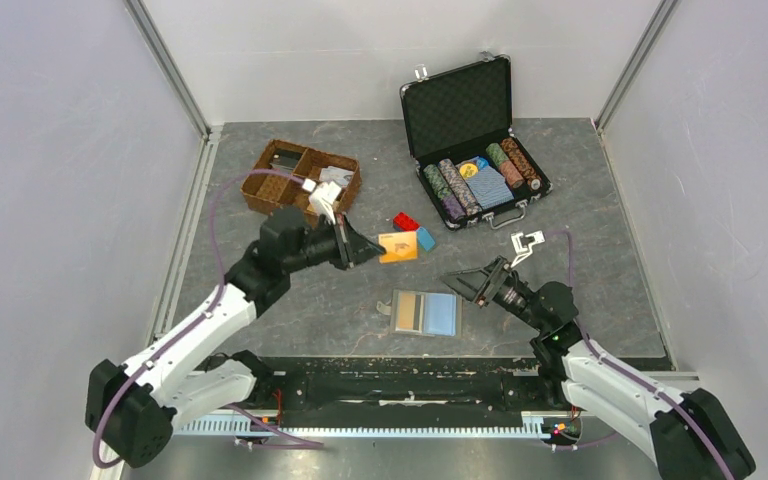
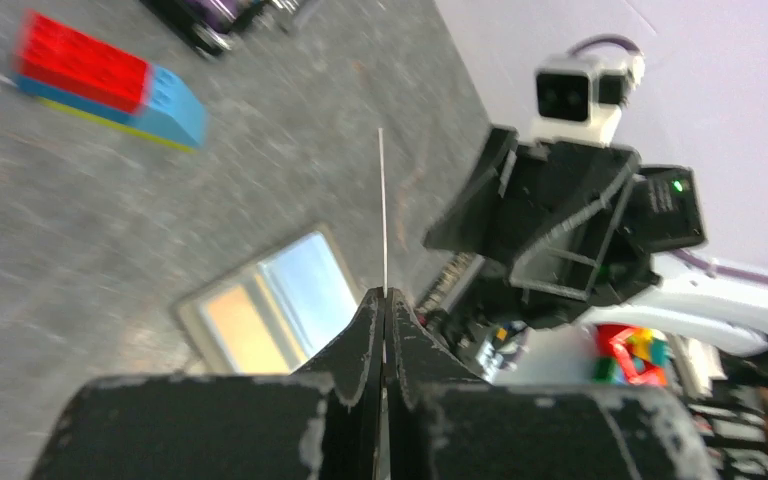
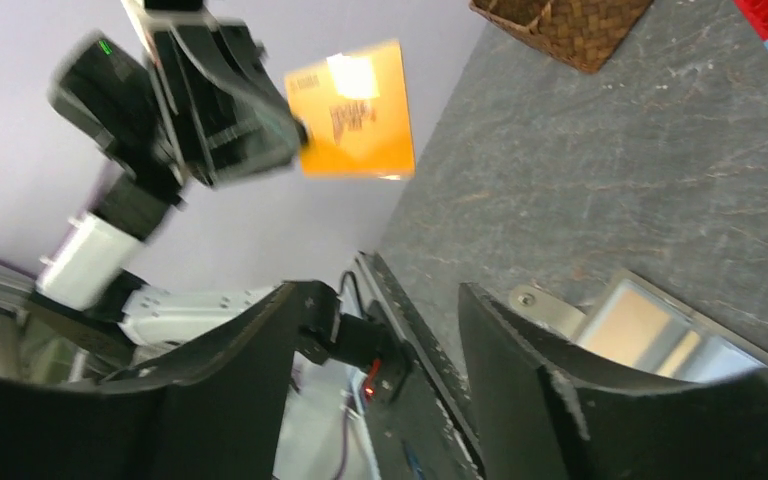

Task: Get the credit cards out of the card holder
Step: Place the credit card in the storage box.

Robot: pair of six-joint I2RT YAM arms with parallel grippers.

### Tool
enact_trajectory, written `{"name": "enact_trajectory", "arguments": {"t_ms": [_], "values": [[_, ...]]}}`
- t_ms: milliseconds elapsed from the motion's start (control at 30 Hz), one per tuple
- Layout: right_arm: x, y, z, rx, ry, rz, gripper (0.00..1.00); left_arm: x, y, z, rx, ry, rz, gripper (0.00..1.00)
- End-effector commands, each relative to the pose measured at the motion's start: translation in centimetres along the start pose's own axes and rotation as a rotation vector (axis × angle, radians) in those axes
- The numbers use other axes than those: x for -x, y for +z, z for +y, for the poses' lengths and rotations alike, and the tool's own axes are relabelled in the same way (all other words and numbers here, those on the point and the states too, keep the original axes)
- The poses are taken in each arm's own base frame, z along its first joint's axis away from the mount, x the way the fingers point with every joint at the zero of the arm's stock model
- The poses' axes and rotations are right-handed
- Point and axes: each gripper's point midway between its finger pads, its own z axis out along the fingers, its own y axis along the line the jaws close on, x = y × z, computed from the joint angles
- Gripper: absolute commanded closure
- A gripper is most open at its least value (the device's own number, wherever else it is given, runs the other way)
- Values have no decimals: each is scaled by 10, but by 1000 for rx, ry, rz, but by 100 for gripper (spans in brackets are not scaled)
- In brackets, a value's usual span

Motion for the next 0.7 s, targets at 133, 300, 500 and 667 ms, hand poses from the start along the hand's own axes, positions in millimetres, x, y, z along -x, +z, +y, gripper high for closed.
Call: {"name": "enact_trajectory", "arguments": {"t_ms": [133,300,500,667], "values": [[-11,-3,2,2,-173,105,10,48,-51,62,253,126,155,98],[-19,-8,-3,-14,-201,158,2,77,-82,114,413,101,239,98],[-26,-10,-9,-38,-221,203,2,111,-84,157,534,63,268,98],[-25,-9,-9,-47,-251,219,2,134,-88,195,583,0,300,98]]}}
